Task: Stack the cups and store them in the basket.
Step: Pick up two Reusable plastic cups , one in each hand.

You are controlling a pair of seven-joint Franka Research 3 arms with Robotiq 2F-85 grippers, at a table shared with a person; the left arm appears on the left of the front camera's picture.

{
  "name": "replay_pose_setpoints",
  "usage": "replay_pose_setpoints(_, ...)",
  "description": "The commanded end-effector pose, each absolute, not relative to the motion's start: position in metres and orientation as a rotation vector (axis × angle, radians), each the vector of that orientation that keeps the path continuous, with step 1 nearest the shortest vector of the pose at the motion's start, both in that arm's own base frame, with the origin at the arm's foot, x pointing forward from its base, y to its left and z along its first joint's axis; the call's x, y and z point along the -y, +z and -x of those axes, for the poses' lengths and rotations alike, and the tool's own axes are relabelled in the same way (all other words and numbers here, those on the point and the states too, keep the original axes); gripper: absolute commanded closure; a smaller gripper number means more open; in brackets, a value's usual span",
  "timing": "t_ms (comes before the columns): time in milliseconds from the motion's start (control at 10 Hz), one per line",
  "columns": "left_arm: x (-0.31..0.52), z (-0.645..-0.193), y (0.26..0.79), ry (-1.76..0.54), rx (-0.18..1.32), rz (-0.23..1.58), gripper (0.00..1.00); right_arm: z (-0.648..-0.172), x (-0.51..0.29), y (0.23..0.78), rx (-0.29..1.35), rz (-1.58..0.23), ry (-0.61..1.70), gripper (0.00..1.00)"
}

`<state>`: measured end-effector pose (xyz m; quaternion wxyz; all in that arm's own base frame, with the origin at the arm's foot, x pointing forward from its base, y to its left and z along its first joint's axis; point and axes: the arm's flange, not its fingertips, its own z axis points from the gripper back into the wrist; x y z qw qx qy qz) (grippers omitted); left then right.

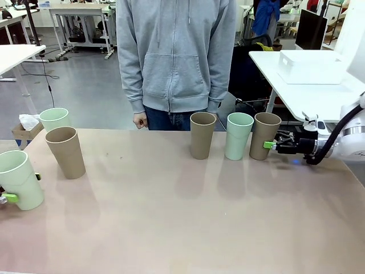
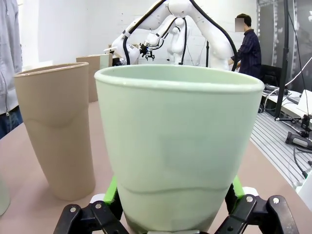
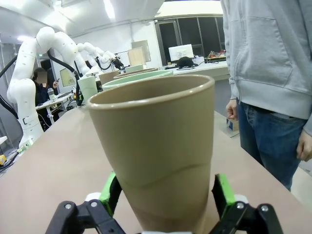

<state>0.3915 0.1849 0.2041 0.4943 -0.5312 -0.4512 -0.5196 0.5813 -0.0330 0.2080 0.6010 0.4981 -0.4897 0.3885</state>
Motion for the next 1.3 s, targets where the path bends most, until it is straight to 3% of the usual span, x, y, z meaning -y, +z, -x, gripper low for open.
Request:
replay_pose_setpoints(0,-0.176,-0.384,0.200,-1.276,1.119,1.274,0.00,-0.582,0.022,0.211,1.115,-1.168,0.890,0.00)
replay_pose_setpoints(1200,-0.170,-0.387,0.204,-1.252,1.186,1.306,0.00,-0.581,0.010,0.209,1.106,-1.202,0.890,0.00)
